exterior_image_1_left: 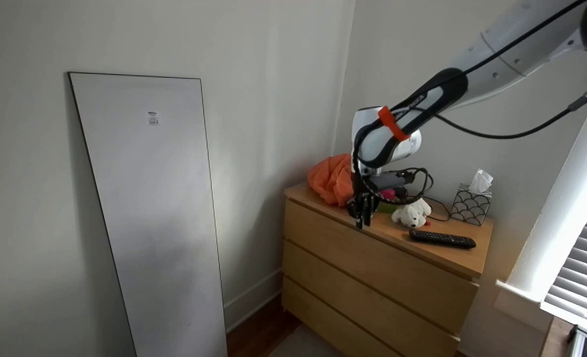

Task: Close the top drawer

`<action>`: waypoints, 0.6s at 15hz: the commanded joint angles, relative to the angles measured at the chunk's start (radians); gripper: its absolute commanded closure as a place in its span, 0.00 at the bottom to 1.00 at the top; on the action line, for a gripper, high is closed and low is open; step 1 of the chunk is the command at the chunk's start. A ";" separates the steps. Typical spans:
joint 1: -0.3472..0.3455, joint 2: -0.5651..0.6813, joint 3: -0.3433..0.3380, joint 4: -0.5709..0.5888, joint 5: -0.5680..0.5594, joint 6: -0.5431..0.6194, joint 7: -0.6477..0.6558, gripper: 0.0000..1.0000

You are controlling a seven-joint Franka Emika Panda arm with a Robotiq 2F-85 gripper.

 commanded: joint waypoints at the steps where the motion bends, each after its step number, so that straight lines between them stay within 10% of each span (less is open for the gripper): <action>1: -0.051 -0.193 0.046 -0.101 0.029 0.001 -0.072 0.36; 5: -0.080 -0.335 0.045 -0.125 0.057 -0.012 -0.074 0.05; 9: -0.122 -0.432 0.026 -0.122 0.051 -0.036 0.065 0.00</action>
